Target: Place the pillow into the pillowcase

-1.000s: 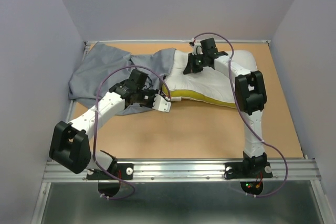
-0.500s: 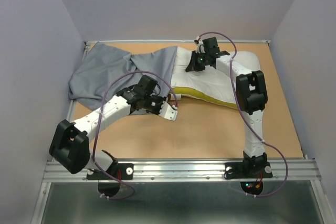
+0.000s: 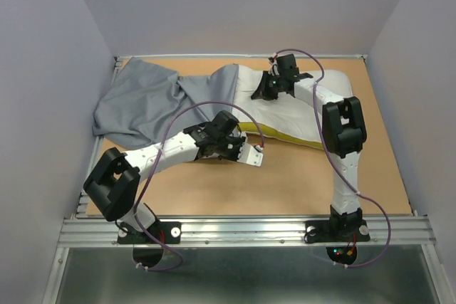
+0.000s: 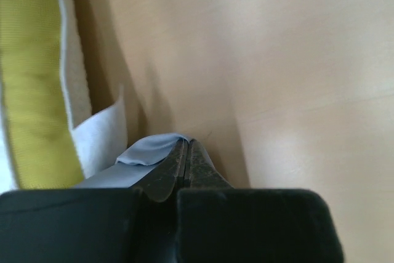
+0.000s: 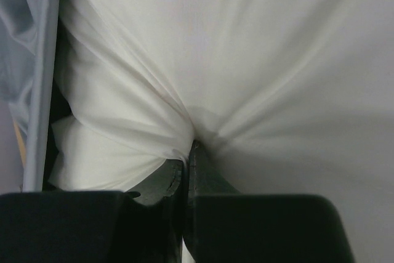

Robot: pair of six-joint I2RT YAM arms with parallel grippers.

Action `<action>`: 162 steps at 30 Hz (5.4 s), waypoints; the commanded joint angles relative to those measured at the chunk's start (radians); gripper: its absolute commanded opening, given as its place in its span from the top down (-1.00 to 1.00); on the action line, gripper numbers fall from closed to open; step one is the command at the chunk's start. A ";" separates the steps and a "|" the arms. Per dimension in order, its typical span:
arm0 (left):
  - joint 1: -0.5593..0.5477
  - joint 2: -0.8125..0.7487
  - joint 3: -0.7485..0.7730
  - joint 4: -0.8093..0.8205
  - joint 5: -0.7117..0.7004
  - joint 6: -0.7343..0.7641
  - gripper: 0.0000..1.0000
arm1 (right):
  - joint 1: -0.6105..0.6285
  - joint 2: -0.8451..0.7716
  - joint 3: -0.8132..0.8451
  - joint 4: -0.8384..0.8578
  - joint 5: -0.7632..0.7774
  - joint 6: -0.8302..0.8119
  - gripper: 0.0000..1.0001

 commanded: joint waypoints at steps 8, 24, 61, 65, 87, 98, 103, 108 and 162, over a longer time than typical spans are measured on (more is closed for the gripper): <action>-0.008 -0.099 0.347 -0.049 0.048 -0.458 -0.19 | 0.027 -0.090 -0.360 0.139 -0.066 -0.108 0.99; 0.176 -0.010 0.281 -0.101 -0.440 -0.999 -0.30 | 0.027 -0.156 -0.401 0.159 -0.178 -0.122 0.99; 0.195 0.123 0.350 0.135 0.046 -1.110 0.05 | 0.027 -0.447 -0.734 0.156 -0.448 -0.331 0.86; 0.262 0.094 0.448 0.077 -0.049 -1.093 -0.26 | 0.027 -0.503 -0.707 0.101 -0.397 -0.404 -0.11; 0.209 0.644 0.974 -0.201 -0.294 -1.065 -0.07 | -0.055 -0.313 -0.349 -0.014 0.124 -0.802 -1.00; 0.219 0.688 1.019 -0.161 -0.232 -1.076 0.72 | -0.055 -0.204 -0.296 -0.054 -0.130 -0.757 0.70; 0.213 0.635 0.996 -0.049 -0.022 -1.091 0.95 | -0.055 -0.252 -0.293 -0.042 -0.303 -0.711 0.99; 0.176 0.651 1.036 0.011 0.087 -1.131 0.95 | -0.053 -0.318 -0.319 0.010 -0.440 -0.629 0.99; 0.403 -0.465 -0.122 0.166 0.048 -0.981 -0.97 | 0.306 -1.079 -1.029 -0.171 0.285 -1.127 -1.00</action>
